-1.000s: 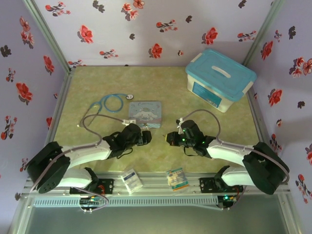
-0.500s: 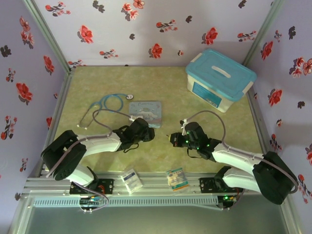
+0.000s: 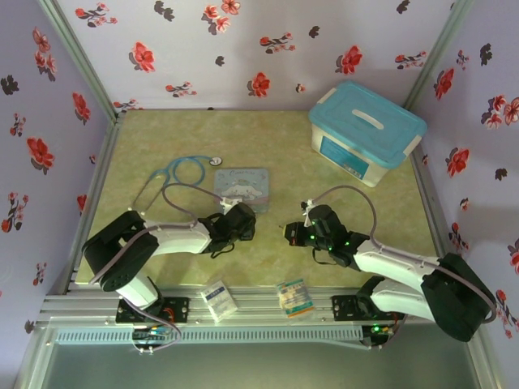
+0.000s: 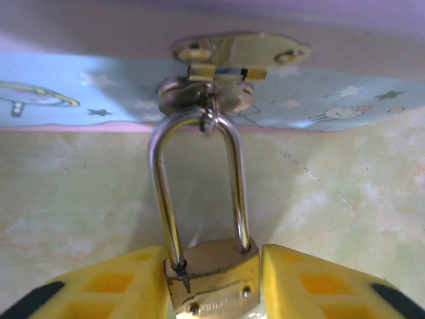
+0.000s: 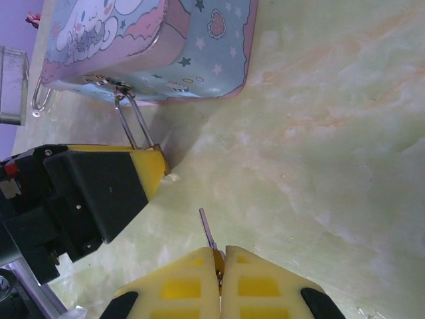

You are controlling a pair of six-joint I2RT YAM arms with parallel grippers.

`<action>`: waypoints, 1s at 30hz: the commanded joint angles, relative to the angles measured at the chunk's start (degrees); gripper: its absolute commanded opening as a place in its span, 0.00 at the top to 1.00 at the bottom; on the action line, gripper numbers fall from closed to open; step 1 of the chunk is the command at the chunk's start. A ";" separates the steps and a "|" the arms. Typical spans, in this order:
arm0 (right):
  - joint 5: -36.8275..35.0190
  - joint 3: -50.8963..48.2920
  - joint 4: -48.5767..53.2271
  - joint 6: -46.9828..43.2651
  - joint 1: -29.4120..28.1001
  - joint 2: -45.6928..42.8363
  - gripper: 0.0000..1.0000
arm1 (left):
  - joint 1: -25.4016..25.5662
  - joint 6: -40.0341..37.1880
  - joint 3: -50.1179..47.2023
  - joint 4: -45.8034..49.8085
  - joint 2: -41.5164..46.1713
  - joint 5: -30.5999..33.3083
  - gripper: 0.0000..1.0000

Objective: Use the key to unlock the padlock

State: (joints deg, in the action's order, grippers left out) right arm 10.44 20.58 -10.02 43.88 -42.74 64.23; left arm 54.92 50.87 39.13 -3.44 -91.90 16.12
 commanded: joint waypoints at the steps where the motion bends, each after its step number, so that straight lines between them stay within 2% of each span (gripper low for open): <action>1: -0.36 -0.74 -2.47 0.06 0.19 1.07 1.00 | 0.55 0.94 -1.05 -2.07 -0.95 0.47 0.63; 11: 1.52 -1.24 -7.91 3.42 -0.21 4.58 1.00 | 0.52 2.16 -3.23 -7.73 3.34 0.75 0.84; 23: 3.92 -0.96 -13.11 5.33 -1.84 8.30 1.00 | 0.39 7.92 -6.48 -14.93 6.89 -2.87 0.85; 26: 4.15 -2.70 -19.18 6.26 -2.85 9.43 1.00 | -0.06 10.85 -7.20 -18.18 7.33 -5.05 0.85; 30: 0.72 -7.66 -29.29 8.06 -3.62 9.76 1.00 | -0.12 16.45 -9.06 -24.78 7.12 -6.47 0.86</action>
State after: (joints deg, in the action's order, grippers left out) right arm 13.39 15.77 -30.37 50.04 -45.76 73.32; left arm 55.07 62.26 31.03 -19.59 -86.39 10.92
